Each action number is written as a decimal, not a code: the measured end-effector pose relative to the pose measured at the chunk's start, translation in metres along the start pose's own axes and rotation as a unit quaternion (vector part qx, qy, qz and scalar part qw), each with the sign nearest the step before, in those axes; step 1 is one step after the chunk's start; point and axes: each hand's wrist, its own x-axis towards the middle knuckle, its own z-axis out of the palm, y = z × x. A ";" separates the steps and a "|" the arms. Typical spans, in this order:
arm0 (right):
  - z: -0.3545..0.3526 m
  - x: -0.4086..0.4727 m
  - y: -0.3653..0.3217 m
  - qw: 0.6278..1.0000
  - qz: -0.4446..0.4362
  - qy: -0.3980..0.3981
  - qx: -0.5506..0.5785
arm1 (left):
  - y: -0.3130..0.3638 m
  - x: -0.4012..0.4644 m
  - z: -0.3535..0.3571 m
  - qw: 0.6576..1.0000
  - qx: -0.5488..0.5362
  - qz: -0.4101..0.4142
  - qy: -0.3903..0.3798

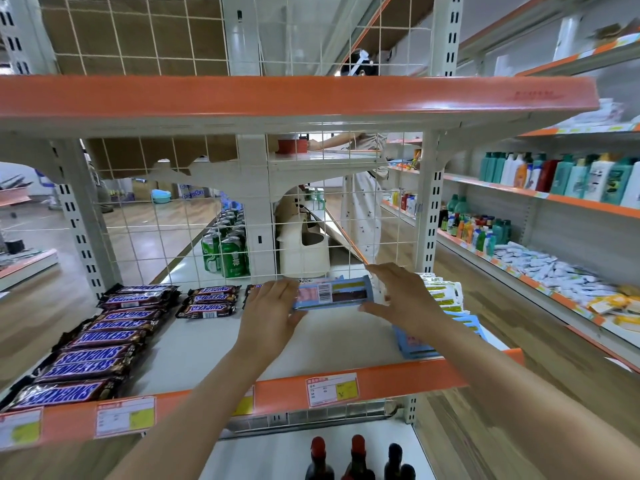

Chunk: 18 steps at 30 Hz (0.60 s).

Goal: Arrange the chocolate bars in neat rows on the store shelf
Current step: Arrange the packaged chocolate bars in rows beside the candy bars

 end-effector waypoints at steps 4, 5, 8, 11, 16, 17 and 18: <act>0.008 -0.003 0.000 0.997 -0.045 -0.021 -0.062 | 0.002 0.000 0.001 1.000 -0.001 0.007 0.012; 0.010 -0.004 0.000 0.996 -0.053 -0.014 -0.074 | 0.004 0.000 0.002 1.000 -0.006 0.008 0.014; 0.012 -0.006 0.002 0.993 -0.076 0.025 -0.092 | 0.007 -0.001 0.001 1.000 -0.006 0.011 0.008; 0.016 -0.007 0.005 0.978 -0.125 0.075 -0.150 | 0.006 -0.003 0.001 1.000 -0.019 0.010 -0.010; 0.019 -0.007 0.002 0.973 -0.130 0.131 -0.139 | 0.008 -0.003 -0.001 0.985 -0.133 -0.079 -0.082; 0.018 -0.007 0.000 0.971 -0.130 0.150 -0.137 | 0.008 -0.003 -0.001 0.975 -0.161 -0.118 -0.100; 0.018 -0.007 0.000 0.967 -0.131 0.170 -0.135 | 0.008 -0.004 -0.001 0.963 -0.192 -0.160 -0.104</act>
